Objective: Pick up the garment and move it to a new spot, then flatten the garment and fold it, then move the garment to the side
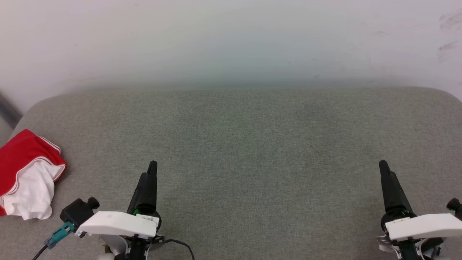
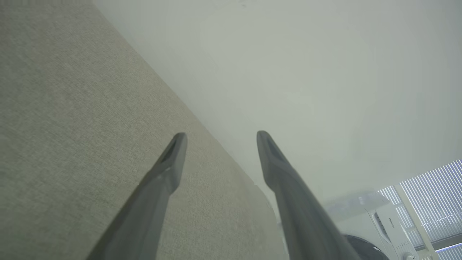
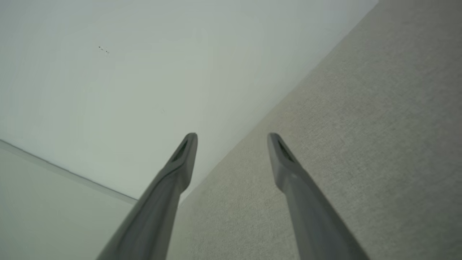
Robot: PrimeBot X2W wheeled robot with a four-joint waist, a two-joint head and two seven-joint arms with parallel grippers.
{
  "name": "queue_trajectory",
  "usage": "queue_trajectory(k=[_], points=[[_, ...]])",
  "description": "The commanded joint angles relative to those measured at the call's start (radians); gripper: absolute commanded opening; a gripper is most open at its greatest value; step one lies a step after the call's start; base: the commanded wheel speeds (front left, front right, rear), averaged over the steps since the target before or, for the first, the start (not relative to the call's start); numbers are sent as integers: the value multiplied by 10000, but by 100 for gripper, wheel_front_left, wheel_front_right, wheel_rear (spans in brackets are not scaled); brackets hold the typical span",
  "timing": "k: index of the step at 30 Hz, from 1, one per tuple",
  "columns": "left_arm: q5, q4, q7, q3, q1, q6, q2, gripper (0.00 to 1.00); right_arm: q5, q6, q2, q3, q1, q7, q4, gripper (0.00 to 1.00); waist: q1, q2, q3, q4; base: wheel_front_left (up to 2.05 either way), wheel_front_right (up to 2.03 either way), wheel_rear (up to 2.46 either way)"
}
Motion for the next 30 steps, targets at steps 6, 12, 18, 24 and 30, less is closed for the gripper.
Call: queue_trajectory(k=[6, 12, 18, 24, 30], points=[[1449, -171, -253, -88, -230, 109, 27, 100, -1509, 2, 51, 28, 9, -110, -428, 100, 0, 0, -14, -3, 0, 0, 0], [2648, -145, -444, -328, -225, 247, 29, 100, -2571, 2, 75, 196, 57, -131, -631, 100, 0, 0, -22, 25, 0, 0, 0], [3865, -118, -627, -509, -271, 401, 31, 100, -3372, 2, 84, 339, 102, -85, -867, 100, 0, 0, -17, 49, 0, 0, 0], [4905, -222, -797, -620, -303, 531, 34, 100, -4088, 2, 87, 324, 193, 28, -1109, 100, 0, 0, -17, 56, 0, 0, 0], [5852, -215, -962, -751, -340, 682, 85, 100, -4904, 2, 88, 263, 255, 90, -1356, 100, 0, 0, -21, 66, 0, 0, 0]])
